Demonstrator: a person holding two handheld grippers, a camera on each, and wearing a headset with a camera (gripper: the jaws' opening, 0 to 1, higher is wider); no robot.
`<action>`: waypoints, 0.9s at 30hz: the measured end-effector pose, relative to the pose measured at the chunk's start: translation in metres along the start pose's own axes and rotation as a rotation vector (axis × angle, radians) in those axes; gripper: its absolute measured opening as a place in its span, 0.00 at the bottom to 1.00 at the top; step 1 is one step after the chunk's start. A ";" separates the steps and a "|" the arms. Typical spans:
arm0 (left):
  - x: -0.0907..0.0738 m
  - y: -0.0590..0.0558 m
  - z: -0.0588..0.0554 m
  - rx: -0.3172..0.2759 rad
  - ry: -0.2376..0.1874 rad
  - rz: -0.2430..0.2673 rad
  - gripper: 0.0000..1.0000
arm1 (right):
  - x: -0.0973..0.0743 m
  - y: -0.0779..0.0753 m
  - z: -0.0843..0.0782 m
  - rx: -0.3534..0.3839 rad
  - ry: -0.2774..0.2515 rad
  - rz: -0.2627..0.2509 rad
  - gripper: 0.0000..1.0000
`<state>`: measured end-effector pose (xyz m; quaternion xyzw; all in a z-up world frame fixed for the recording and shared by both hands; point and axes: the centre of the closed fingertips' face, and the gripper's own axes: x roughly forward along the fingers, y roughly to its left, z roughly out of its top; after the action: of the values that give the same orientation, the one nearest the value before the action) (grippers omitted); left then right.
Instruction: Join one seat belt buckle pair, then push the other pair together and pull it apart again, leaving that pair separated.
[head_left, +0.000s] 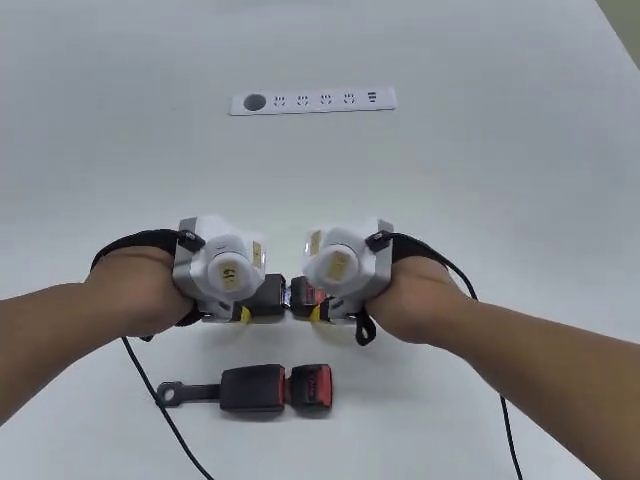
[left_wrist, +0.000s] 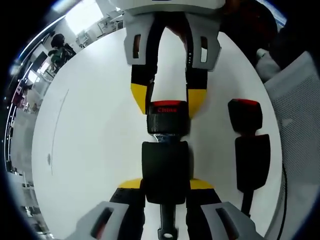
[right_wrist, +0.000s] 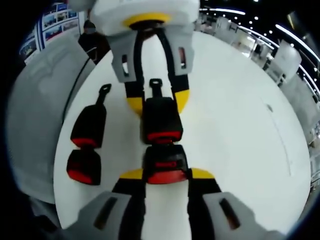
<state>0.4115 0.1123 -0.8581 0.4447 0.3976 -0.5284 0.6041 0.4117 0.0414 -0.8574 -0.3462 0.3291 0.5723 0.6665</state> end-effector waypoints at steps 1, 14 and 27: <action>0.000 0.000 0.000 -0.003 0.000 -0.002 0.31 | 0.000 0.000 0.000 -0.002 0.001 0.000 0.29; -0.001 -0.001 0.001 -0.024 -0.011 -0.011 0.31 | -0.025 0.004 -0.039 0.009 0.001 0.001 0.32; -0.004 -0.004 0.005 0.013 0.002 -0.012 0.33 | -0.072 -0.004 -0.109 -0.007 0.097 -0.072 0.33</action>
<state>0.4075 0.1089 -0.8532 0.4467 0.3977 -0.5342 0.5975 0.4014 -0.0890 -0.8560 -0.3875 0.3466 0.5315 0.6688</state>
